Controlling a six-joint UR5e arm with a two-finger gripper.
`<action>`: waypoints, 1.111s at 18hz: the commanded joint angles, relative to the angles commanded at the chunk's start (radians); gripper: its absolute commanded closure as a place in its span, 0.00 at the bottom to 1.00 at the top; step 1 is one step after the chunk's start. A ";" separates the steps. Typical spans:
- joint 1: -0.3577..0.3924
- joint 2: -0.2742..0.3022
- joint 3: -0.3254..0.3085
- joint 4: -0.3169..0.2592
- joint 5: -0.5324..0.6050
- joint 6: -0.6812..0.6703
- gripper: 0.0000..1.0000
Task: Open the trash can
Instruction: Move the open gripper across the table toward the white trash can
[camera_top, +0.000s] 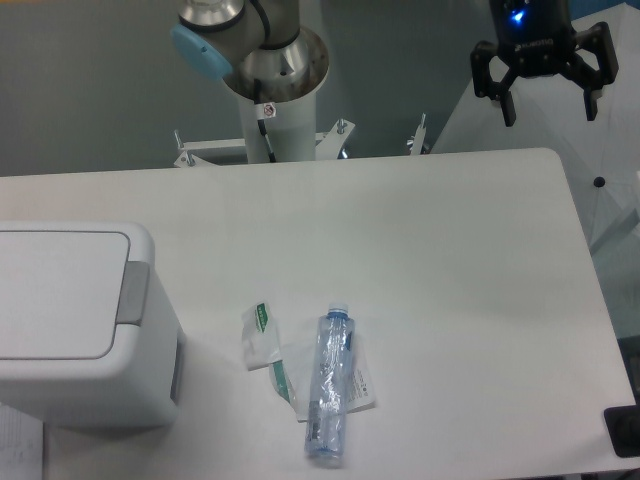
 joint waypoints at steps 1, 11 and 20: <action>0.000 0.000 0.005 0.000 0.000 -0.002 0.00; -0.024 0.003 0.002 -0.011 -0.139 -0.122 0.00; -0.121 0.017 0.005 0.032 -0.281 -0.674 0.00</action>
